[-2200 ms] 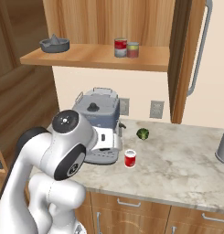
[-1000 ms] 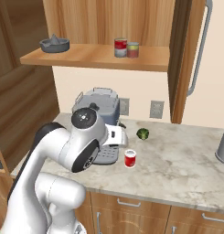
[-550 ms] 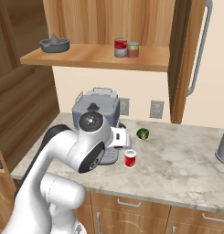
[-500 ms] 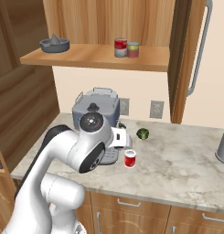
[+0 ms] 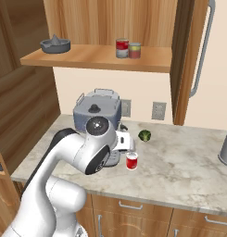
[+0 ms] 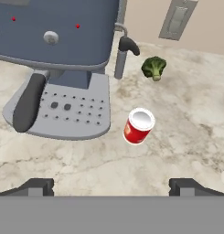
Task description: Pick the cans from the counter and place them in their designated side in the cabinet.
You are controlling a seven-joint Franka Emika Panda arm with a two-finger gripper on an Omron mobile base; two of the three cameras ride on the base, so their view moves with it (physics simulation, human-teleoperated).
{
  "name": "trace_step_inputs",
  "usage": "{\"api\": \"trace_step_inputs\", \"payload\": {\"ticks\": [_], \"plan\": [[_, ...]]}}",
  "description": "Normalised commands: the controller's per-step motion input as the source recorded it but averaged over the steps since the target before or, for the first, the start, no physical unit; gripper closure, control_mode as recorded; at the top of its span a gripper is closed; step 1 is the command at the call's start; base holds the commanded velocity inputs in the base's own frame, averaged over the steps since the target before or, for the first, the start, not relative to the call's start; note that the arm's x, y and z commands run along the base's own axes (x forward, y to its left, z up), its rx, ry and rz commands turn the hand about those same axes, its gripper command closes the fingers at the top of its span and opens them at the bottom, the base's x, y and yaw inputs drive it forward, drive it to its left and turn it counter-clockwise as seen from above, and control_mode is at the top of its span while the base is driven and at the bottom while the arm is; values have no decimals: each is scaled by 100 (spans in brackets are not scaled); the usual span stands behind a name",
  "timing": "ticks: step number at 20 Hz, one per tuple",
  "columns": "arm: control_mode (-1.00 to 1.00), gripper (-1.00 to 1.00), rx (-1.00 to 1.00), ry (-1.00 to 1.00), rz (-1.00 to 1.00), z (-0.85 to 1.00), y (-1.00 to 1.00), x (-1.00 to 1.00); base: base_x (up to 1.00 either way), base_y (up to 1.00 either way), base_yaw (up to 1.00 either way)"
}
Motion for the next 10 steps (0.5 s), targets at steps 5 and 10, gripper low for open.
{"api": "trace_step_inputs", "payload": {"ticks": [5, 10], "plan": [[-100, -100, 0, 3, 0, -22, -8, 21, 0, 0, 0], [-100, -100, 0, 3, 0, -12, -8, 18, 0, 0, 0]]}}
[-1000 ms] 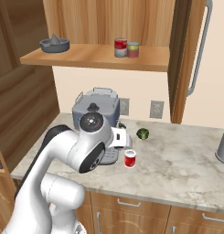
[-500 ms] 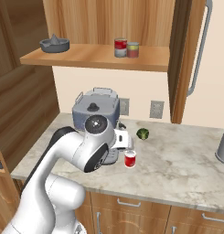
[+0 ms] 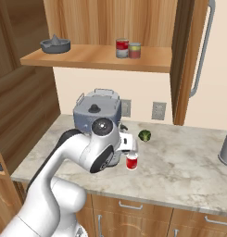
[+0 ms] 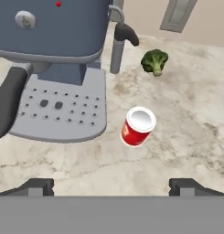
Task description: Pick the cans from the counter and place them in their designated side in the cabinet.
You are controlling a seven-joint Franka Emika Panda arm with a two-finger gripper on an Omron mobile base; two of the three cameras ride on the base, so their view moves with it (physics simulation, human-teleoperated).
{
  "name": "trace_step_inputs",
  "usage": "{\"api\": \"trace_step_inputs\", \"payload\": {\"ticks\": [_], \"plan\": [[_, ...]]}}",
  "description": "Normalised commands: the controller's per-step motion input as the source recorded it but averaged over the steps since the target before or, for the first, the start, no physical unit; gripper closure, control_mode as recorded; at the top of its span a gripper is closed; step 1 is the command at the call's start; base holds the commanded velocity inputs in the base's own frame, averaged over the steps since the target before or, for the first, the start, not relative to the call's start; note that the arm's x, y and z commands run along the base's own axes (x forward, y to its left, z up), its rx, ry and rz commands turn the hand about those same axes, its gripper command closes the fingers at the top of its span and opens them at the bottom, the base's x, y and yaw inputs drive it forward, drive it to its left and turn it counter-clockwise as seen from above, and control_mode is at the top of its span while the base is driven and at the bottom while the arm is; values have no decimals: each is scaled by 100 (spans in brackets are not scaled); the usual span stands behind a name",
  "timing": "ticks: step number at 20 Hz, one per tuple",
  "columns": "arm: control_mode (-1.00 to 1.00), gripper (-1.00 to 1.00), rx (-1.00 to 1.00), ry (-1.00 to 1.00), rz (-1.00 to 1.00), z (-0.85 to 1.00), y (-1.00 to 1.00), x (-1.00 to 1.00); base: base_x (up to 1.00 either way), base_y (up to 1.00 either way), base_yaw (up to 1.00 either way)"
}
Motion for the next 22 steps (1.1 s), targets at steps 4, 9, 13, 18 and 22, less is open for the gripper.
{"api": "trace_step_inputs", "payload": {"ticks": [4, 9, 13, 18, 22], "plan": [[-100, -100, 0, 4, 0, -7, -10, 17, 0, 0, 0], [-100, -100, 0, 4, 0, -11, -9, 16, 0, 0, 0], [-100, -100, 0, 1, 0, -19, -8, 20, 0, 0, 0], [-100, -100, 0, 0, 0, -20, -6, 19, 0, 0, 0], [-100, -100, 0, 0, 0, -18, -4, 20, 0, 0, 0]]}}
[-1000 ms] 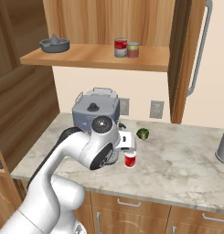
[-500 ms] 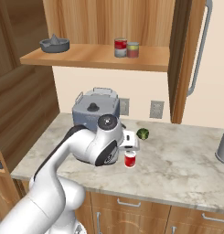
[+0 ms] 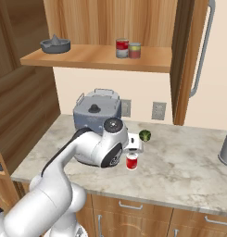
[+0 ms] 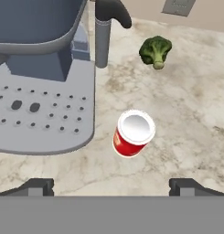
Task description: Pick the cans from the counter and place them in their designated side in the cabinet.
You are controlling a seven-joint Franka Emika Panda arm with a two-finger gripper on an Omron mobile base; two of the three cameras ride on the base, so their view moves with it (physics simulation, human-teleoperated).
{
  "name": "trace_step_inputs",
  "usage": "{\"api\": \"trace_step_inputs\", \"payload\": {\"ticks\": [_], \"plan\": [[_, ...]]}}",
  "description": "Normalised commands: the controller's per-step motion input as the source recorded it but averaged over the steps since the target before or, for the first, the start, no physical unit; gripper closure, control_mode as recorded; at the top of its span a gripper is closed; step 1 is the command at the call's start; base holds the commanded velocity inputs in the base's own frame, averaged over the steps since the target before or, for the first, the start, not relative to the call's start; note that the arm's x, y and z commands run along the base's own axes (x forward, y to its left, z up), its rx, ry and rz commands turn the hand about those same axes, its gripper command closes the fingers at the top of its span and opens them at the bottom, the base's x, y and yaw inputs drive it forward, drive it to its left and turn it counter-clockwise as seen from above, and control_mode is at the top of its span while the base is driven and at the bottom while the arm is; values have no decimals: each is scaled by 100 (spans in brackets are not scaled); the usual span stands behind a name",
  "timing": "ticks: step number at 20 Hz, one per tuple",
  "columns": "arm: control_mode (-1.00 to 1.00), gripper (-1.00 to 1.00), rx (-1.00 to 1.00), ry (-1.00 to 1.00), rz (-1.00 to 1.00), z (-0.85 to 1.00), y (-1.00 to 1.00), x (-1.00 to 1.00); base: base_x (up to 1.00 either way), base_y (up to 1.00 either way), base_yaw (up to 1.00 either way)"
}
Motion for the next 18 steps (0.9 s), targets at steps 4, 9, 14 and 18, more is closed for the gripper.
{"api": "trace_step_inputs", "payload": {"ticks": [4, 9, 14, 18], "plan": [[-100, -100, 0, 2, 0, -16, -6, 14, 0, 0, 0], [-100, -100, 0, 3, 0, -15, -9, 11, 0, 0, 0], [-100, -100, 0, 4, 0, -15, -5, 18, 0, 0, 0], [-100, -100, 0, 3, 0, -14, 0, 23, 0, 0, 0]]}}
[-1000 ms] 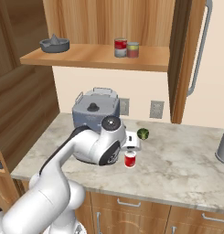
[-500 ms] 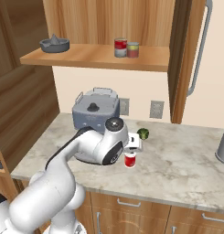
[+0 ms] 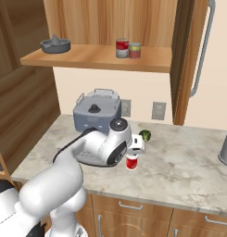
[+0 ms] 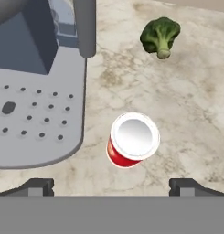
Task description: Pick the cans from the counter and place them in their designated side in the cabinet.
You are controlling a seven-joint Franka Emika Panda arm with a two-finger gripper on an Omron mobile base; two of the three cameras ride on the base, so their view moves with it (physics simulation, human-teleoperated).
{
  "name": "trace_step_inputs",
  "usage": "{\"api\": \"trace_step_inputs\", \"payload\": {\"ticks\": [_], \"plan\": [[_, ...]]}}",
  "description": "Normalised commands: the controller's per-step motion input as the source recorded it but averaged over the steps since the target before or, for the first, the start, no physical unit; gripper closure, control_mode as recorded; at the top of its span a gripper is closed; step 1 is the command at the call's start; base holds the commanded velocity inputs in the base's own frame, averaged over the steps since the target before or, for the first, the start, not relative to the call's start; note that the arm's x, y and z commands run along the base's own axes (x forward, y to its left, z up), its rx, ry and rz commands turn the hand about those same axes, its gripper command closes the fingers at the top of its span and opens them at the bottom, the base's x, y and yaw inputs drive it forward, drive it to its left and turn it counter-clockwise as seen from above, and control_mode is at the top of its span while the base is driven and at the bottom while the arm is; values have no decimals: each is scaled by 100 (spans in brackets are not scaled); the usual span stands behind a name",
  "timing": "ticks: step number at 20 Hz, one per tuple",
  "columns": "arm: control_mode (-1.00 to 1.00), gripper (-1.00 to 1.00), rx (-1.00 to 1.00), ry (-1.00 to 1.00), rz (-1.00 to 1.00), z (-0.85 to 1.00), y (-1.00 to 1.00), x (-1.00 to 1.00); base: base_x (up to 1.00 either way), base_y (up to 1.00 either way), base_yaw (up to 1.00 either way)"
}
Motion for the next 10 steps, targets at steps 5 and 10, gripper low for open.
{"api": "trace_step_inputs", "payload": {"ticks": [5, 10], "plan": [[-100, -100, 0, 2, 0, -13, -3, 18, 0, 0, 0], [-100, -100, 0, 2, 0, -17, -7, 13, 0, 0, 0]]}}
